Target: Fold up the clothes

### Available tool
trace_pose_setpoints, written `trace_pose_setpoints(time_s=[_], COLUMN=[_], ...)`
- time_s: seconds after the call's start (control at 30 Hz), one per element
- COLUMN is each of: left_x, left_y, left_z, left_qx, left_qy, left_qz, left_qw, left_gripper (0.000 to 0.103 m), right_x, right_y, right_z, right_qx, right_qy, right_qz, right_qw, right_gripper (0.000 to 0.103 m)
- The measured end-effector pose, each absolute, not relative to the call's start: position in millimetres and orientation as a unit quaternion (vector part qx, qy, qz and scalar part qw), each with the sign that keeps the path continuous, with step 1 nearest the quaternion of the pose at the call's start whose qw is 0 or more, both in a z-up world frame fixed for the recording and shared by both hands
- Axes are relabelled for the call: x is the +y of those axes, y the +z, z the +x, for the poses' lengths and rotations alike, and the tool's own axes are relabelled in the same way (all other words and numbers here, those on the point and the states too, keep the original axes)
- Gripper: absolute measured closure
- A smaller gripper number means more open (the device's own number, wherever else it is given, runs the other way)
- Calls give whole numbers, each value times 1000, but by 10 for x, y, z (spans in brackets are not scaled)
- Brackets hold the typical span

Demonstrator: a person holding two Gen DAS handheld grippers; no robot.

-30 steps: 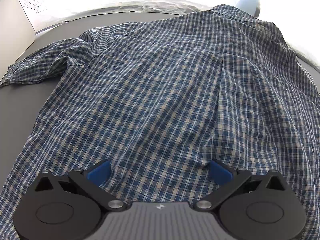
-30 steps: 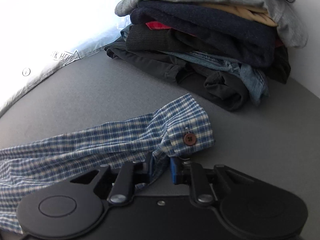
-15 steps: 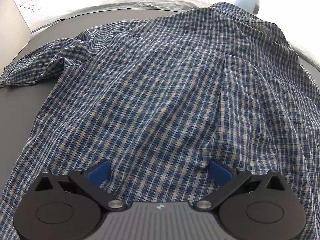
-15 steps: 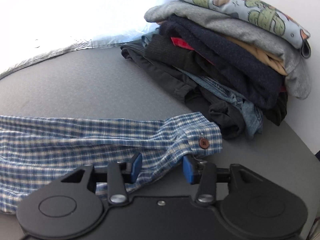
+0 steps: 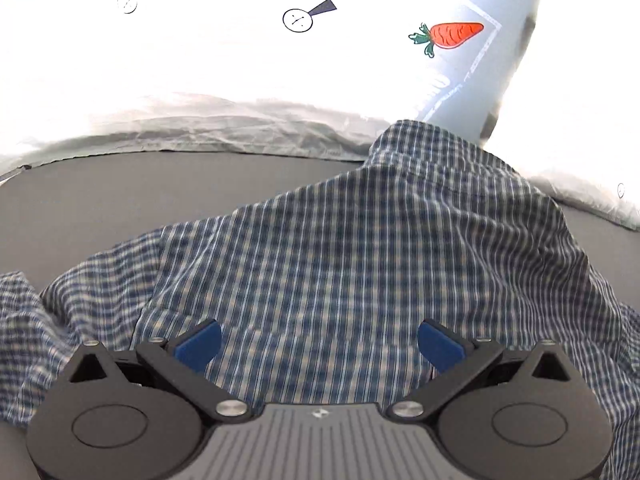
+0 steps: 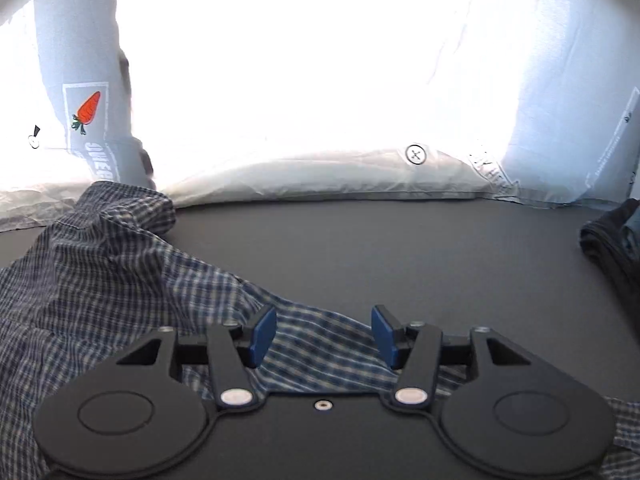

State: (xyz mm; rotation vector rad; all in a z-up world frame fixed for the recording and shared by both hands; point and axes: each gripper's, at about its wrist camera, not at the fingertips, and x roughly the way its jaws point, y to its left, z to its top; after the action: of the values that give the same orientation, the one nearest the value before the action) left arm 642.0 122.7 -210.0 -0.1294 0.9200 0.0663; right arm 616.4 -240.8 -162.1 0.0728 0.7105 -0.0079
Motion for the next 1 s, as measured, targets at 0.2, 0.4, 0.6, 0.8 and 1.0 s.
trace_pose_setpoints(time_s=[0.2,0.4,0.6,0.8,1.0], left_x=[1177,1208,1120,1203,1077], left_y=[-2183,-2454,-2501,-2547,-2332], left_z=[7254,7765,7774,7804,7688], left_qx=[420,439,402,384,375], left_qy=[-12,-74,-83,-85,-41], left_qz=[-29,-78,-69,-99,-38], left_qw=[907,892,909,914,925], left_gripper=[0,7,73,86,54], right_x=[-1576,-1336,-1365,-1096,-981], right_y=[-1610,-1977,-2160,-2168,-1935], right_z=[6967,7495,7651,7837,7763], right_qx=[335,408,413,383,357], right_qy=[95,94,119,116,81], right_qz=[103,180,195,83,5], right_qw=[932,890,881,913,931], right_gripper=[46,45,91,92,54])
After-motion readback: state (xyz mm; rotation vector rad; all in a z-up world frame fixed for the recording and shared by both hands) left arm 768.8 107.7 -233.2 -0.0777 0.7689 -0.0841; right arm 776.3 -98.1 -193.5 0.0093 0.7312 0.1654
